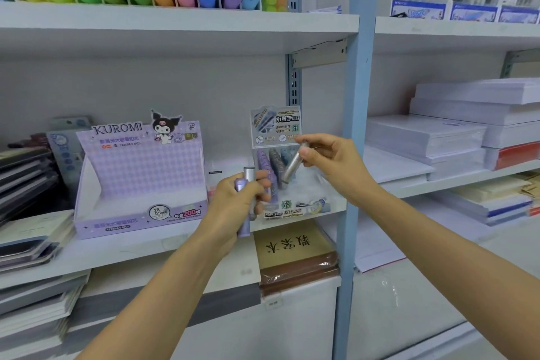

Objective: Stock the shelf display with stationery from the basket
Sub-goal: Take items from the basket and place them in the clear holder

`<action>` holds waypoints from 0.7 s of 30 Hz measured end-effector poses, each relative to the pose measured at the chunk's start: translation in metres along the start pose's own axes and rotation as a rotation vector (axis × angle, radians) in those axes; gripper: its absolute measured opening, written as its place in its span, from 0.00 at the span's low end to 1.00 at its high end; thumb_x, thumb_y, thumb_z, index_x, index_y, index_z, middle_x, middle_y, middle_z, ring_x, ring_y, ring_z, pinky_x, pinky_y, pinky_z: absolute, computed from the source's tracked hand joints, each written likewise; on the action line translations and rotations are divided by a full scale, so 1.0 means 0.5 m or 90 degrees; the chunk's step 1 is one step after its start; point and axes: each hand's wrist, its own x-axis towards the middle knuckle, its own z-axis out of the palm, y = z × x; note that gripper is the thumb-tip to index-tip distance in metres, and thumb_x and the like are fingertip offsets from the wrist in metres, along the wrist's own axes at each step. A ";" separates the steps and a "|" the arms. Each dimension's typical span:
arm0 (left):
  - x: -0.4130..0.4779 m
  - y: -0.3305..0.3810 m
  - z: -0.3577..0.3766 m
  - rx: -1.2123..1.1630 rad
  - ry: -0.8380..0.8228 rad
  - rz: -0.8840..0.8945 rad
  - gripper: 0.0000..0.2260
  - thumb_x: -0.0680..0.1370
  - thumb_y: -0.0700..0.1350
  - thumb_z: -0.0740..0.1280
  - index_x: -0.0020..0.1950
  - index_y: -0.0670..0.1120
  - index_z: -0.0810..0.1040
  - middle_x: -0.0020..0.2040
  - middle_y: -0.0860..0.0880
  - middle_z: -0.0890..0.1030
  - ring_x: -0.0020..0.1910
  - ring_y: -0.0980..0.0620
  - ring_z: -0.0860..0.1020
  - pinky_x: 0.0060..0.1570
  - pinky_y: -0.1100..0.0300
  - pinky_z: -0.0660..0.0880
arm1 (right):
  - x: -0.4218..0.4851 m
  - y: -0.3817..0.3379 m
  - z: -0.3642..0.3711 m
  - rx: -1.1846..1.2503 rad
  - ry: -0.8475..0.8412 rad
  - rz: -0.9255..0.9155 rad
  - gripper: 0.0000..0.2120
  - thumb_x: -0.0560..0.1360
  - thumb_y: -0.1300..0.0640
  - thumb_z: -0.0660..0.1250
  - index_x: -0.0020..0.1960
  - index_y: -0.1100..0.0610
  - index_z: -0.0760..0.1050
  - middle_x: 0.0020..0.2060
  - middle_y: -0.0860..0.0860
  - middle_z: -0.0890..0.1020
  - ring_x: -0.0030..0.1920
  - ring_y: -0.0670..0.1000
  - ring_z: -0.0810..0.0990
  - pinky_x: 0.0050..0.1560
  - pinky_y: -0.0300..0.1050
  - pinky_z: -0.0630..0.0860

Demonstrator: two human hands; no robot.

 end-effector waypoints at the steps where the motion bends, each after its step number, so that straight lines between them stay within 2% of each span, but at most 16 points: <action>1: 0.000 -0.001 -0.006 -0.011 -0.010 0.010 0.09 0.79 0.34 0.63 0.55 0.41 0.80 0.38 0.46 0.82 0.31 0.53 0.75 0.32 0.62 0.72 | 0.001 0.007 0.000 -0.055 -0.005 -0.002 0.10 0.76 0.64 0.69 0.57 0.58 0.80 0.41 0.49 0.83 0.40 0.46 0.81 0.47 0.38 0.77; 4: -0.002 -0.006 -0.019 -0.067 -0.048 0.037 0.07 0.81 0.37 0.62 0.57 0.42 0.77 0.40 0.45 0.84 0.36 0.53 0.81 0.38 0.63 0.79 | -0.004 0.028 0.016 -0.177 -0.041 -0.018 0.12 0.75 0.63 0.70 0.58 0.58 0.80 0.43 0.46 0.82 0.43 0.47 0.81 0.52 0.41 0.78; 6: -0.004 -0.012 -0.023 -0.086 -0.071 0.030 0.08 0.82 0.40 0.62 0.59 0.44 0.77 0.42 0.44 0.85 0.41 0.49 0.84 0.40 0.60 0.81 | -0.005 0.032 0.025 -0.230 -0.054 -0.049 0.12 0.75 0.63 0.70 0.59 0.57 0.80 0.44 0.42 0.79 0.44 0.44 0.79 0.52 0.35 0.77; 8: -0.006 -0.016 -0.026 -0.075 -0.089 0.022 0.10 0.82 0.44 0.61 0.61 0.49 0.76 0.42 0.44 0.85 0.41 0.47 0.84 0.38 0.58 0.81 | 0.002 0.027 0.024 -0.280 -0.070 -0.075 0.13 0.76 0.61 0.70 0.60 0.56 0.80 0.45 0.43 0.79 0.45 0.44 0.78 0.50 0.29 0.74; 10: -0.008 -0.019 -0.030 -0.043 -0.098 0.023 0.10 0.81 0.48 0.62 0.62 0.55 0.76 0.41 0.45 0.84 0.36 0.49 0.82 0.31 0.60 0.77 | 0.009 0.021 0.019 -0.308 -0.096 -0.087 0.12 0.76 0.61 0.69 0.60 0.57 0.80 0.48 0.48 0.81 0.47 0.46 0.79 0.51 0.31 0.75; 12: -0.010 -0.021 -0.033 -0.014 -0.101 0.025 0.10 0.81 0.51 0.62 0.61 0.57 0.76 0.40 0.47 0.83 0.30 0.54 0.76 0.22 0.63 0.65 | 0.014 0.018 0.018 -0.321 -0.121 -0.089 0.12 0.77 0.61 0.69 0.60 0.58 0.80 0.50 0.51 0.81 0.48 0.47 0.80 0.52 0.34 0.76; 14: -0.010 -0.023 -0.034 -0.018 -0.101 0.017 0.11 0.81 0.51 0.63 0.63 0.52 0.75 0.38 0.47 0.81 0.25 0.57 0.71 0.20 0.66 0.58 | 0.018 0.018 0.022 -0.317 -0.132 -0.069 0.13 0.76 0.61 0.69 0.61 0.58 0.79 0.51 0.50 0.82 0.48 0.47 0.80 0.52 0.34 0.76; 18: -0.014 -0.025 -0.034 0.055 -0.105 0.001 0.17 0.80 0.49 0.65 0.60 0.37 0.71 0.32 0.53 0.80 0.19 0.59 0.66 0.19 0.67 0.58 | 0.014 0.029 0.030 -0.262 -0.125 -0.003 0.13 0.73 0.63 0.72 0.56 0.57 0.75 0.44 0.53 0.80 0.45 0.53 0.80 0.48 0.42 0.78; 21: -0.017 -0.026 -0.034 0.063 -0.104 0.001 0.15 0.80 0.45 0.66 0.59 0.35 0.71 0.29 0.53 0.79 0.19 0.60 0.66 0.18 0.67 0.59 | -0.003 0.045 0.042 -0.276 -0.111 -0.032 0.07 0.72 0.65 0.73 0.49 0.62 0.78 0.45 0.56 0.82 0.44 0.53 0.80 0.46 0.41 0.77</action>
